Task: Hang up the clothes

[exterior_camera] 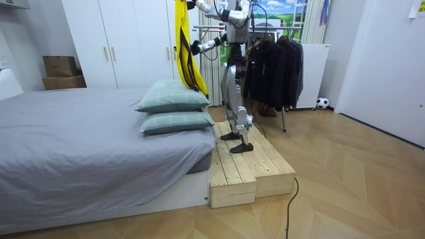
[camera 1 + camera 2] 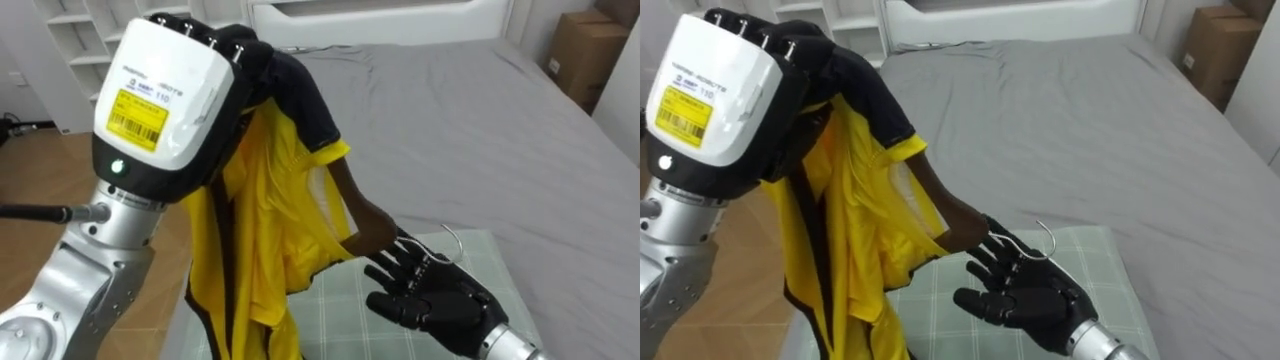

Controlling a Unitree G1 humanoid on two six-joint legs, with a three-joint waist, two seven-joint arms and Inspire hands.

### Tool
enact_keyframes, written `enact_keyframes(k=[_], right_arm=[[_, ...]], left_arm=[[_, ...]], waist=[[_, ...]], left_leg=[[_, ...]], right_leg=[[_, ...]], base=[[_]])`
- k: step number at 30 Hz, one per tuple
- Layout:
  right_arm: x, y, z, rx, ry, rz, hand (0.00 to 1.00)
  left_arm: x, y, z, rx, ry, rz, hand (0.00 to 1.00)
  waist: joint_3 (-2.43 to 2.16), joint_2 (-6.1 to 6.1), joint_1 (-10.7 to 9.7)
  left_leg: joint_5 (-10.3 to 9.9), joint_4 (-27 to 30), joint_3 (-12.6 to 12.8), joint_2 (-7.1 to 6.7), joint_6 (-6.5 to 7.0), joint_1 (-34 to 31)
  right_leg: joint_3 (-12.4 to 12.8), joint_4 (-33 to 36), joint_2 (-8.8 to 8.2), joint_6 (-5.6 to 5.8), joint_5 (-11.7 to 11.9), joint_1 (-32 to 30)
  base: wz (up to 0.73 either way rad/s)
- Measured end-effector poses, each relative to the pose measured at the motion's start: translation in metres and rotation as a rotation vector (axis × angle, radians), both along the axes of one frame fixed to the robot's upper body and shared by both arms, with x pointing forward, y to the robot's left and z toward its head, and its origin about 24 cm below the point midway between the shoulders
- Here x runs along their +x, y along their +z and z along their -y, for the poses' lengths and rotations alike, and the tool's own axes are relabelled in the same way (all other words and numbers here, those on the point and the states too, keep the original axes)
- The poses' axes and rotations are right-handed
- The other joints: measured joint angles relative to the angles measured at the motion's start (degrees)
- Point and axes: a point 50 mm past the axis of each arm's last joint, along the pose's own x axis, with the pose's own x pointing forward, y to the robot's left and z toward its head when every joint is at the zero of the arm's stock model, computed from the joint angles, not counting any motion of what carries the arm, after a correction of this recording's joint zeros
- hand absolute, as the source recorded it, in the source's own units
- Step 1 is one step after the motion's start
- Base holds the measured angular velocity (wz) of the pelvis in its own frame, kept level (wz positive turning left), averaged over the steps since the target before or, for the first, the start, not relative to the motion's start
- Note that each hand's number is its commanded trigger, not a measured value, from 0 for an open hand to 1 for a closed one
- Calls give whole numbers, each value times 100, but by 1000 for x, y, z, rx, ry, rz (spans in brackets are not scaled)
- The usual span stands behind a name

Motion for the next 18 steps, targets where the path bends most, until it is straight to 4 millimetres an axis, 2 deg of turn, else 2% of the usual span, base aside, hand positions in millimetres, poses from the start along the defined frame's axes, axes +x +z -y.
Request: enact_keyframes(k=[8,18], right_arm=[[0,-2,-5,38,-27,-24,0],[0,-5,-29,128,-33,-51,0]], left_arm=[[0,0,-1,7,2,0,100],[-2,1,7,-6,-20,10,100]], waist=[[2,1,3],[9,13,11]], left_leg=[[0,0,1,3,0,16],[0,0,-8,-6,0,-6]], right_leg=[[-5,5,0,0,0,12],[-18,-2,-12,0,0,0]], base=[[0],[0]])
